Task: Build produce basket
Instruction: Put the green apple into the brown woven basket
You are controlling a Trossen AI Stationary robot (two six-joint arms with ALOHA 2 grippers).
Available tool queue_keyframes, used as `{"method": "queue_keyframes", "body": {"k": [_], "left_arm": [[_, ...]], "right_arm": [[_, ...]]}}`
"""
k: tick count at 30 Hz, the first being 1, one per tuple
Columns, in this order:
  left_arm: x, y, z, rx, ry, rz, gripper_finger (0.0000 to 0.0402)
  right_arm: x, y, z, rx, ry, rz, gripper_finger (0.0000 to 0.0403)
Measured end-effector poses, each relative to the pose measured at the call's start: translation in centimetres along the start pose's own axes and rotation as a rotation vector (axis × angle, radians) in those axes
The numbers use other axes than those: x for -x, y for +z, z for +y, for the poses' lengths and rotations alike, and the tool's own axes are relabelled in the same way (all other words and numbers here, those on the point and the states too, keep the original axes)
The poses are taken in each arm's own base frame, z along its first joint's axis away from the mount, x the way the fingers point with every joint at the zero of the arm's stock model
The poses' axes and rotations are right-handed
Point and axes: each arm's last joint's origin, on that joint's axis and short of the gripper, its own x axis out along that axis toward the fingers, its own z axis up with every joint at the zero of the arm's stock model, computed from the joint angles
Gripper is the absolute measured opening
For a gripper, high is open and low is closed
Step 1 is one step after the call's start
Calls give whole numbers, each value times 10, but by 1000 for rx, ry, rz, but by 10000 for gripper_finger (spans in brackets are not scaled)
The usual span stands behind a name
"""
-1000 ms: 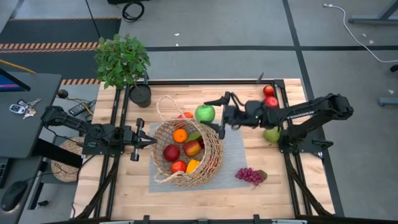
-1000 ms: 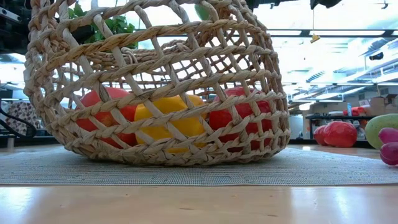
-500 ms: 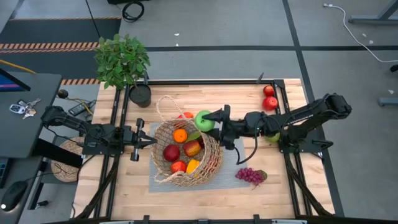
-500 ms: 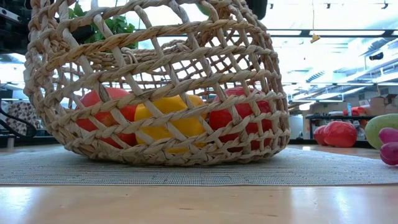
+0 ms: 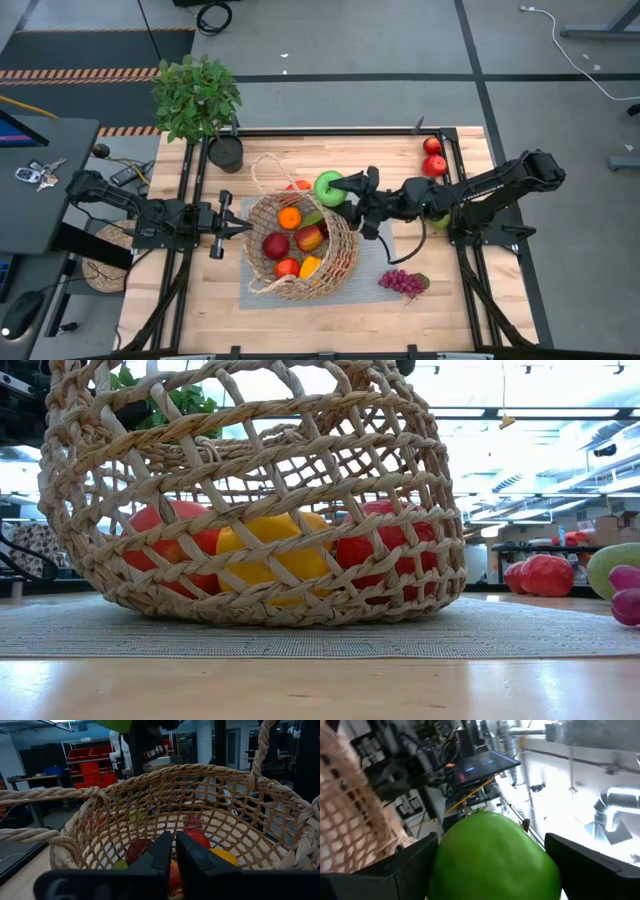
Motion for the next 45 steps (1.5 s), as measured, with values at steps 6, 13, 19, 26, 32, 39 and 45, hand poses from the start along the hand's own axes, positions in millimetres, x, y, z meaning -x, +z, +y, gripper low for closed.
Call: {"method": "queue_keyframes", "body": {"k": [6,13,19,26,32,39,45], "left_arm": [[0,0,0,0,-1,0,30],[0,0,0,0,-1,0,32],[0,0,0,0,0,0,35],[0,0,0,0,-1,0,28],[0,0,0,0,0,1,35],[0,0,0,0,0,0,31],[0,0,0,0,0,1,30]], "right_arm": [[0,0,-1,-165,-8,-6,360],[0,0,-1,-288,-6,-4,360],[0,1,-1,-290,20,-70,360],[-2,-4,-1,-407,45,-99,360],[-4,-10,-1,-642,95,-132,360],[-4,-15,5,-783,142,-43,360],[-4,-15,6,-760,132,-8,360]]}}
